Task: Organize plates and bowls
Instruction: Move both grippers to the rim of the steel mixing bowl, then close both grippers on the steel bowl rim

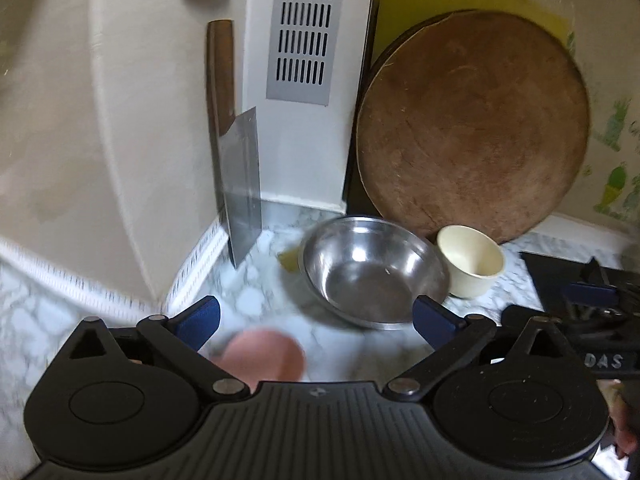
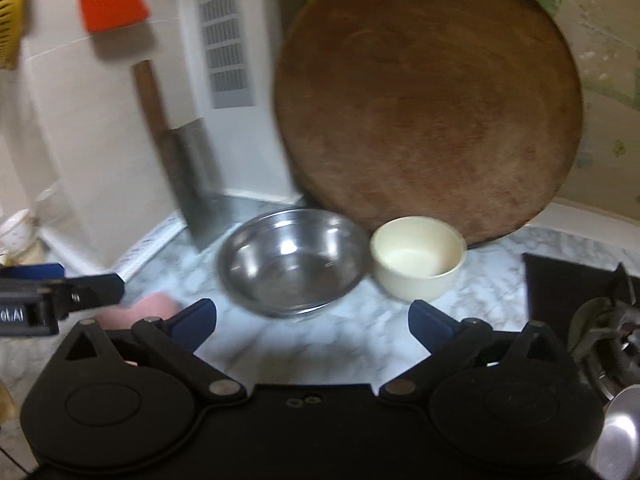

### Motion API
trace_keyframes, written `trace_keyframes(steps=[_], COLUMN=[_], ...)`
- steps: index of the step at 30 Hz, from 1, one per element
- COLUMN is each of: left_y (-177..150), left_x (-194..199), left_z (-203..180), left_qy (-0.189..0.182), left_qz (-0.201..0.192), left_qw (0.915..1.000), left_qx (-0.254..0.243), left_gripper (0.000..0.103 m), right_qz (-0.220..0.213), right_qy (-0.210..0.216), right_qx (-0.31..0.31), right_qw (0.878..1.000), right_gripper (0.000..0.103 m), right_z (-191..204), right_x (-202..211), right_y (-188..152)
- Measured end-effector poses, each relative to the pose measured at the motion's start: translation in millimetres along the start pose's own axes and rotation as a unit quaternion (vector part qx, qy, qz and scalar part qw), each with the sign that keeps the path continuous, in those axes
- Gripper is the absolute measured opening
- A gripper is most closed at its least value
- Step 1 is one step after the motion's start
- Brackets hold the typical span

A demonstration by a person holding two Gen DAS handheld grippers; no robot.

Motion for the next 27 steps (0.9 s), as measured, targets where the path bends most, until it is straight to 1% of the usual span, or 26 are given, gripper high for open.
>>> trace_keyframes(steps=[4, 11, 13, 19, 23, 27], left_y=[19, 40, 40, 37, 39, 41], left_x=[-32, -92, -109, -156, -179, -199], left_z=[-4, -4, -3, 7, 11, 17], left_qy=[0.009, 0.006, 0.002, 0.011, 0.026, 0.026], left_qz=[0.000, 0.022, 0.037, 0.080, 0.089, 0.103], left_qw=[0.9999, 0.9997, 0.9992, 0.9963, 0.9953, 0.9937], left_qx=[-0.010, 0.010, 0.013, 0.027, 0.028, 0.036], left_gripper=[0.103, 0.103, 0.103, 0.103, 0.103, 0.103], right_qz=[0.011, 0.048, 0.054, 0.074, 0.087, 0.103], right_qy=[-0.023, -0.033, -0.039, -0.045, -0.055, -0.058], right_qx=[-0.018, -0.064, -0.068, -0.076, -0.088, -0.103], right_qw=[1.000, 0.996, 0.995, 0.993, 0.991, 0.988], right_gripper=[0.102, 0.102, 0.102, 0.102, 0.099, 0.095], right_z=[-15, -28, -28, -25, -26, -27], right_x=[-20, -63, -75, -105, -125, -142], right_y=[4, 6, 6, 6, 6, 3])
Point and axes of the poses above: each gripper's, at about its wrist camera, not at the fingertips, and x roughly against the way its jaws point, z to its left, y to its top, the point moved 6 cm from there along -x, roughly the way its jaws point, and after that the axes turned 3 degrees about -y, right-handed, at the moved point
